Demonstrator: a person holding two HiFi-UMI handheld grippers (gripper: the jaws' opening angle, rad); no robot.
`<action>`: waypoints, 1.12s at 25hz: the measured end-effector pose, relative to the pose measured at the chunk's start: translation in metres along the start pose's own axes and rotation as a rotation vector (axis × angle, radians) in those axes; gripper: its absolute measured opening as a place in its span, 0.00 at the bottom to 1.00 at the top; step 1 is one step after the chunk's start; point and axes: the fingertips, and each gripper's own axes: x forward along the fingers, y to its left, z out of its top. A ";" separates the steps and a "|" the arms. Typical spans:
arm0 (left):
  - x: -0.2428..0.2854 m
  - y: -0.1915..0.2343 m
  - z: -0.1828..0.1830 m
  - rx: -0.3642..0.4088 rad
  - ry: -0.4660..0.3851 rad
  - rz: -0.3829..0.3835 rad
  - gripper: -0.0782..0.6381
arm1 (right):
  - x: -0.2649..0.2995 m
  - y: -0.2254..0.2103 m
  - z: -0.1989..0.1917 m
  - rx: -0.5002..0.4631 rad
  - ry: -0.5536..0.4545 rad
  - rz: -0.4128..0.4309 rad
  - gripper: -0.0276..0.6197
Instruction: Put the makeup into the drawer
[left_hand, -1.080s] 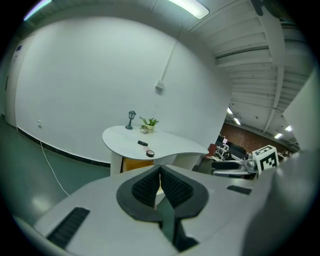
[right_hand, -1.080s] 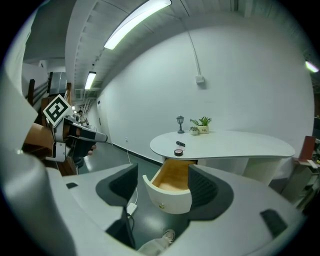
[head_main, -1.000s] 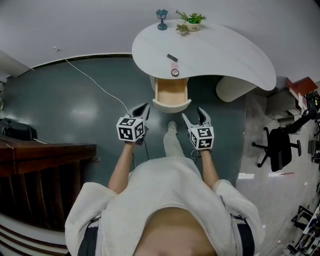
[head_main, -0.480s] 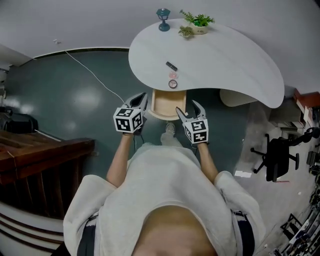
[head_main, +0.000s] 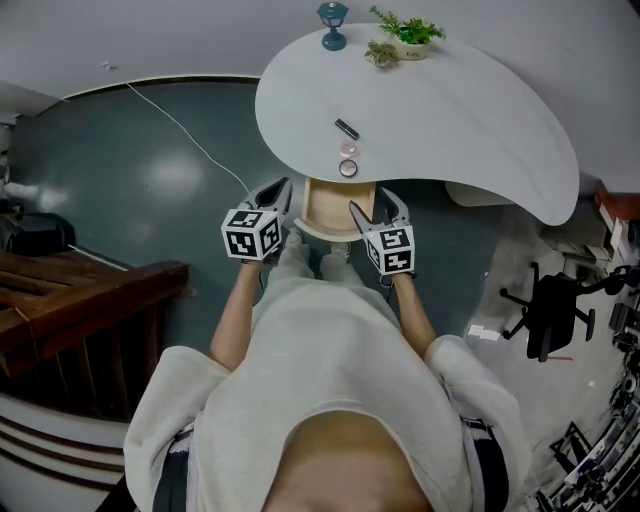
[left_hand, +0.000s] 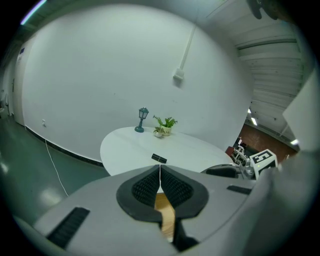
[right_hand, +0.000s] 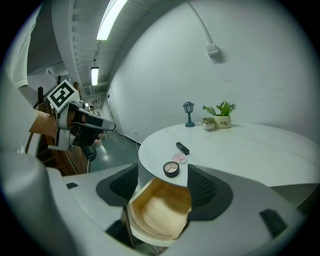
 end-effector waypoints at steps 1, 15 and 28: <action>0.003 0.003 0.001 0.000 0.002 -0.005 0.13 | 0.005 0.000 0.001 0.000 0.006 -0.003 0.49; 0.020 0.072 0.028 0.004 0.031 -0.111 0.13 | 0.081 -0.004 -0.002 0.029 0.160 -0.127 0.49; 0.013 0.129 0.037 -0.005 0.043 -0.140 0.13 | 0.133 -0.019 -0.028 0.073 0.345 -0.198 0.46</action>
